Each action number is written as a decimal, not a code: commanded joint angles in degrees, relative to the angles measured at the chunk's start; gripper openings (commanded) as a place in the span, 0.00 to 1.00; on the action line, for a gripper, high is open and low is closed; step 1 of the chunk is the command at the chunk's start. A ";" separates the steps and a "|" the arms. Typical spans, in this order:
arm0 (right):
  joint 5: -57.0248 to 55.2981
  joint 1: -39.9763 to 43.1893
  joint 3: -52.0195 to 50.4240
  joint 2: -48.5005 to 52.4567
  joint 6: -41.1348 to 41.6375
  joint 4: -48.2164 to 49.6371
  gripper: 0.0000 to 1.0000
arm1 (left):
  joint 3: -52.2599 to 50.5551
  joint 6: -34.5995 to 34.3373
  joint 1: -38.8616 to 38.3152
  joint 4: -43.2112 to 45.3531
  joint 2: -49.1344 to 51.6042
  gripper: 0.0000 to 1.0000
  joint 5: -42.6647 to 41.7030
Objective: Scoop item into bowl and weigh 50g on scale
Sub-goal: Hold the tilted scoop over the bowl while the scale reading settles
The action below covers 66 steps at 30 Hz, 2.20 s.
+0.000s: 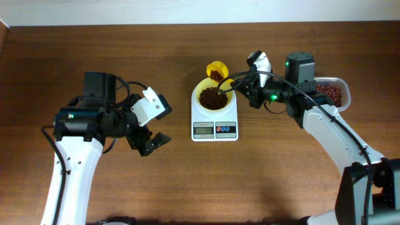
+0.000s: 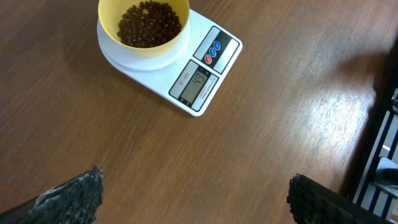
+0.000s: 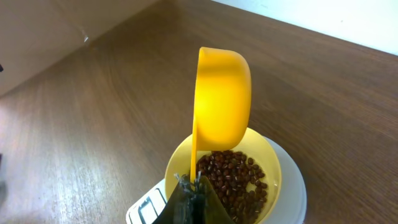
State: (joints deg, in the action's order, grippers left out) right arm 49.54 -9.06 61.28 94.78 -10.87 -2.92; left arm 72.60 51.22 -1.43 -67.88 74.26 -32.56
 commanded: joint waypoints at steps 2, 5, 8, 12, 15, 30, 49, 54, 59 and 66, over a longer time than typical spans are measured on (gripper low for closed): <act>0.04 -0.31 0.13 -0.07 0.63 0.17 0.04 | 0.42 -0.57 0.09 0.09 0.00 0.99 -0.20; 1.38 -0.31 0.13 0.00 0.59 0.37 0.04 | 0.42 -0.59 0.09 0.09 0.00 0.99 -0.20; 0.66 -0.31 0.13 0.09 0.52 0.39 0.04 | 0.42 -0.59 0.09 0.09 0.00 0.99 -0.20; 1.38 -0.31 0.13 0.46 0.63 0.79 0.04 | 0.42 -0.59 0.09 0.09 0.00 0.99 -0.17; 1.22 -0.31 0.13 0.46 0.63 0.61 0.04 | 0.42 -0.59 0.09 0.09 0.00 0.99 -0.17; -2.60 -0.31 0.13 0.46 0.63 0.61 0.04 | 0.42 -0.59 0.09 0.09 0.00 0.99 -0.17; -1.55 -0.31 0.13 0.42 0.63 1.66 0.04 | 0.42 -0.59 0.09 0.09 0.00 0.99 -0.17; -1.55 -0.31 0.13 0.42 0.66 1.66 0.04 | 0.42 -0.59 0.09 0.11 0.00 0.99 -0.20; -1.53 -0.31 0.13 0.42 0.87 1.64 0.04 | 0.42 -0.59 0.09 0.09 0.00 0.99 -0.20; -1.55 -0.31 0.13 0.42 0.87 1.64 0.04 | 0.42 -0.59 0.09 0.09 0.00 0.99 -0.17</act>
State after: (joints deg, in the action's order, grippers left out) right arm 47.86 -9.06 61.28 94.85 -10.39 -1.26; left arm 72.60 51.22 -1.43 -67.88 74.26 -32.58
